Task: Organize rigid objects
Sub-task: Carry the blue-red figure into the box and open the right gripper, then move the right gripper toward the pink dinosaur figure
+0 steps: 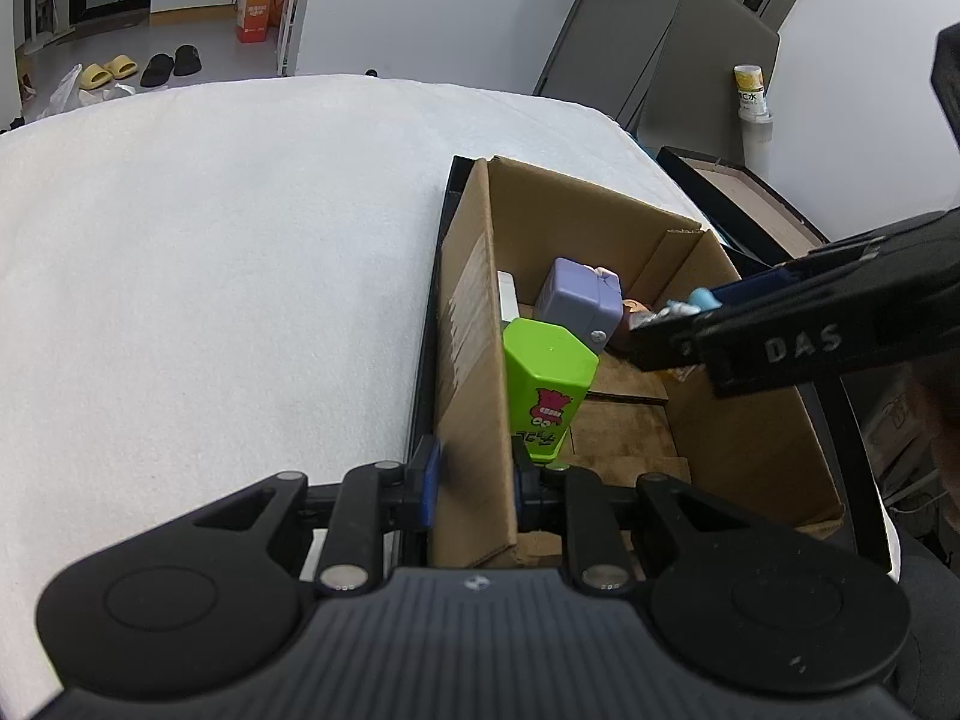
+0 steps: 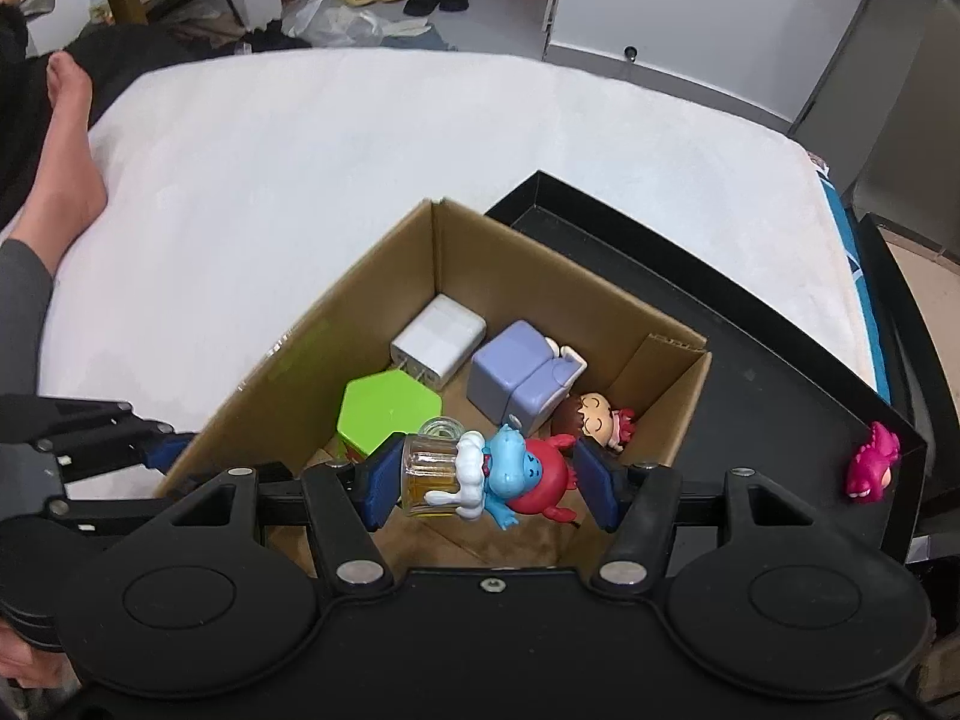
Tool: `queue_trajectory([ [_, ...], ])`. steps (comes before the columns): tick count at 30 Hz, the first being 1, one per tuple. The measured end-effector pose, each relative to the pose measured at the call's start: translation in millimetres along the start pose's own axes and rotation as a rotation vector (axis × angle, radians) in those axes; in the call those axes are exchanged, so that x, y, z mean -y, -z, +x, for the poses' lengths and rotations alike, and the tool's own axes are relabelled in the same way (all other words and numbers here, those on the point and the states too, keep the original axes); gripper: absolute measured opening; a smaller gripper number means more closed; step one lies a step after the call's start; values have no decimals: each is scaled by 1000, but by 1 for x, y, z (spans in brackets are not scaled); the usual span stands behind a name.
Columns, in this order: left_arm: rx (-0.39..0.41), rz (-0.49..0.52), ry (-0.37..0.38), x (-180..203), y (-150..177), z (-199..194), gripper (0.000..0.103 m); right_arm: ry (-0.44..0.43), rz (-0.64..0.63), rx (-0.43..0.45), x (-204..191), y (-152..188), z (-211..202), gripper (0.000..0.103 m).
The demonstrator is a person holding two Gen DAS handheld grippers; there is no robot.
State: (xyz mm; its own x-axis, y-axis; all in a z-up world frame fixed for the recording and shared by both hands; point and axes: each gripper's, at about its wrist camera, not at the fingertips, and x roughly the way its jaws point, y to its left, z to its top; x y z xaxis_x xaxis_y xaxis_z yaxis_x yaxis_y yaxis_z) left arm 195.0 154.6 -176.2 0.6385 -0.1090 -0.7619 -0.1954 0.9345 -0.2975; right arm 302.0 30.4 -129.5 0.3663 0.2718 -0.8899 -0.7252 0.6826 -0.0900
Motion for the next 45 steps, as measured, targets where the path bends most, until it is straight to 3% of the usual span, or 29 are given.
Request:
queue_trajectory([
  [8,0,1,0,0,0,0,20,28,-66,-24,-9,4,19,59],
  [11,0,3,0,0,0,0,20,35,-68,-14,-8,4,19,65],
  [21,-2,1,-3,-1,1,1,20,27,-17,33,7,3,-7,76],
  [26,-4,-1,1,-2,0,2,20,30,15,58,16,4,-22,77],
  [28,-5,-8,5,-4,0,2,20,36,19,69,19,5,-28,84],
  [45,-4,-1,0,-1,0,2,20,110,102,106,66,17,-55,88],
])
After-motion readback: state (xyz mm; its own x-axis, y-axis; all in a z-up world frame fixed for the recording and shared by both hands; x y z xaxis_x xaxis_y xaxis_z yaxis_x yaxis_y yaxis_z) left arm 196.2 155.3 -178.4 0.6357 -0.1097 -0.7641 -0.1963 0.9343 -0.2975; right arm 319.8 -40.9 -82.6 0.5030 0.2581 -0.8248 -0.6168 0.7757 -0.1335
